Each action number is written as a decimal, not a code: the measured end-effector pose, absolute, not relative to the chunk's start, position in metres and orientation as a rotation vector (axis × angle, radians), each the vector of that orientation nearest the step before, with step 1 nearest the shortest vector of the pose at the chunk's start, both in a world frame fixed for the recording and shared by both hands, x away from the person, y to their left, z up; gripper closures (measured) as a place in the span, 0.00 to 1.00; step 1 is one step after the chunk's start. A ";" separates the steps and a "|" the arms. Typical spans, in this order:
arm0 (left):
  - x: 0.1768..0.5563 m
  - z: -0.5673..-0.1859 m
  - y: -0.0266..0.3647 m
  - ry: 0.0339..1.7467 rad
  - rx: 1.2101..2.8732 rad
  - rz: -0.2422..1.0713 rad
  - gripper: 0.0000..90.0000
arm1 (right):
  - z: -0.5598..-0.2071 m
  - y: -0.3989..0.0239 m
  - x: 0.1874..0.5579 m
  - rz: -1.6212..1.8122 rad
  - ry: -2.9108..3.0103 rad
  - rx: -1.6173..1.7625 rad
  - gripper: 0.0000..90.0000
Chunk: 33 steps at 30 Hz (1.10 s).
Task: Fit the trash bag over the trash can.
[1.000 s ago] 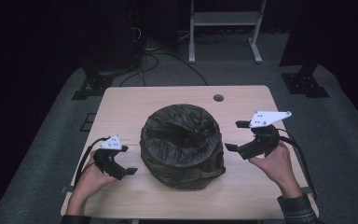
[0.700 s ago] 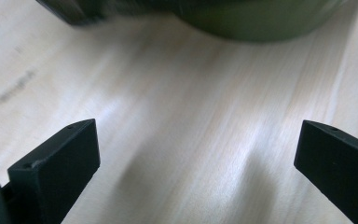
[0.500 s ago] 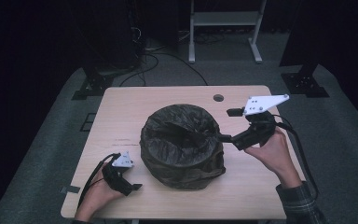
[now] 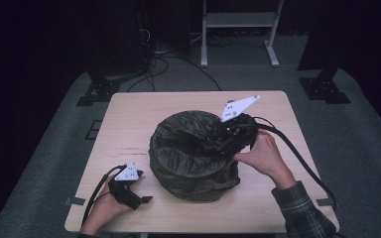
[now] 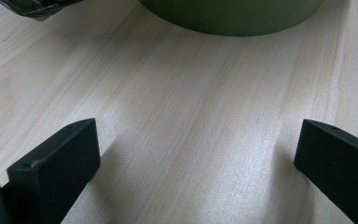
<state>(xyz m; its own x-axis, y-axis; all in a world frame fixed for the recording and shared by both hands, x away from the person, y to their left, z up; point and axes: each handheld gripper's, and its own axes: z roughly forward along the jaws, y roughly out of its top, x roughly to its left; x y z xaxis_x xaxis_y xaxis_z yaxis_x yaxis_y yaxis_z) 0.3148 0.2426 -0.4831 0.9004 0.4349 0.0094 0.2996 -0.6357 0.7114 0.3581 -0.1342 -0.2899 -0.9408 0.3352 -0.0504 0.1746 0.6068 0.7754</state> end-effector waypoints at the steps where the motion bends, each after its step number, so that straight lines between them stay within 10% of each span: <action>1: 0.315 -0.483 0.242 0.525 2.303 0.232 0.00 | -0.292 -0.128 0.360 1.219 2.657 0.415 0.11; 33: 0.315 -0.483 0.241 0.529 2.303 0.234 0.00 | -0.318 -0.068 0.373 0.730 2.961 0.372 0.12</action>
